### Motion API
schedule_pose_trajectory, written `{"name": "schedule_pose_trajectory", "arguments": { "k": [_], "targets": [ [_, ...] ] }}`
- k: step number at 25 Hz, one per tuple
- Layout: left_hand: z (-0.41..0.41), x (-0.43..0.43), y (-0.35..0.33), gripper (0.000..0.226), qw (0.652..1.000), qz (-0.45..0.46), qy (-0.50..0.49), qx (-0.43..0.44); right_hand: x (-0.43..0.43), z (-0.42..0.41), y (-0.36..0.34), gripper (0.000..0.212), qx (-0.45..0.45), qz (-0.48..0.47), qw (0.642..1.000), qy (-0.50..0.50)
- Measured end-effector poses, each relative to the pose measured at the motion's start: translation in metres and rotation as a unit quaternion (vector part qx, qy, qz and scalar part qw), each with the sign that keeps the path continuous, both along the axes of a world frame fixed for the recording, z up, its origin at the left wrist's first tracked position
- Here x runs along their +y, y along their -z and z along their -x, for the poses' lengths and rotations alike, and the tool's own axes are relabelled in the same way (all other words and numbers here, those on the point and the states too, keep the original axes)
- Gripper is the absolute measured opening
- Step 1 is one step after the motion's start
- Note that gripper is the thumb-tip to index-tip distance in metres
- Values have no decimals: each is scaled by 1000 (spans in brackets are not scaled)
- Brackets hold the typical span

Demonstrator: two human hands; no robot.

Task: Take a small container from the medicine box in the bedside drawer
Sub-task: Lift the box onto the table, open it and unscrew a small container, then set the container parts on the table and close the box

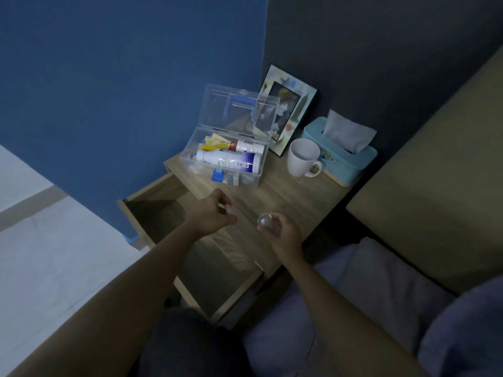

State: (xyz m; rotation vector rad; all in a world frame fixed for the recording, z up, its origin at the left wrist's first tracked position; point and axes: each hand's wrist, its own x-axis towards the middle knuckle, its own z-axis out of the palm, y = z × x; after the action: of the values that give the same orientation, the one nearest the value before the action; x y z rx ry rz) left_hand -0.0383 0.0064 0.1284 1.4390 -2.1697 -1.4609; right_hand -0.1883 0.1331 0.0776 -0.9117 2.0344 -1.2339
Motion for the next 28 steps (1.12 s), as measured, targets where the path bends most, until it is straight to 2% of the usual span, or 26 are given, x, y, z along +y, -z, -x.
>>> {"name": "schedule_pose_trajectory", "arguments": {
  "k": [5, 9, 12, 16, 21, 24, 28],
  "targets": [
    [21, -2, 42, 51, 999, 36, 24, -9, -14, 2, 18, 28, 25, -34, 999, -3],
    [40, -7, 62, 75, 996, 61, 59, -22, -18, 7, 32, 30, 90, -61, 994, 7],
    [50, -10, 74, 74, 995, 74, 53, -51, -20, 10, 40, 37, 106, -89, 990, 15],
    [56, -9, 82, 74, 988, 97, 82, -92, -22, 13, 41, 37, 127, -87, 988, 3],
    [47, -9, 77, 83, 993, 89, 73, -27, -19, 16, 42, 56, 91, -114, 989, 7],
    [33, -5, 82, 74, 986, 141, 66, -64, -27, 27, 30, 50, 71, -39, 992, 101],
    [30, 2, 94, 63, 952, 188, 144, -196, -67, 78, 5, 38, 86, 42, 948, 304]
  ]
}}
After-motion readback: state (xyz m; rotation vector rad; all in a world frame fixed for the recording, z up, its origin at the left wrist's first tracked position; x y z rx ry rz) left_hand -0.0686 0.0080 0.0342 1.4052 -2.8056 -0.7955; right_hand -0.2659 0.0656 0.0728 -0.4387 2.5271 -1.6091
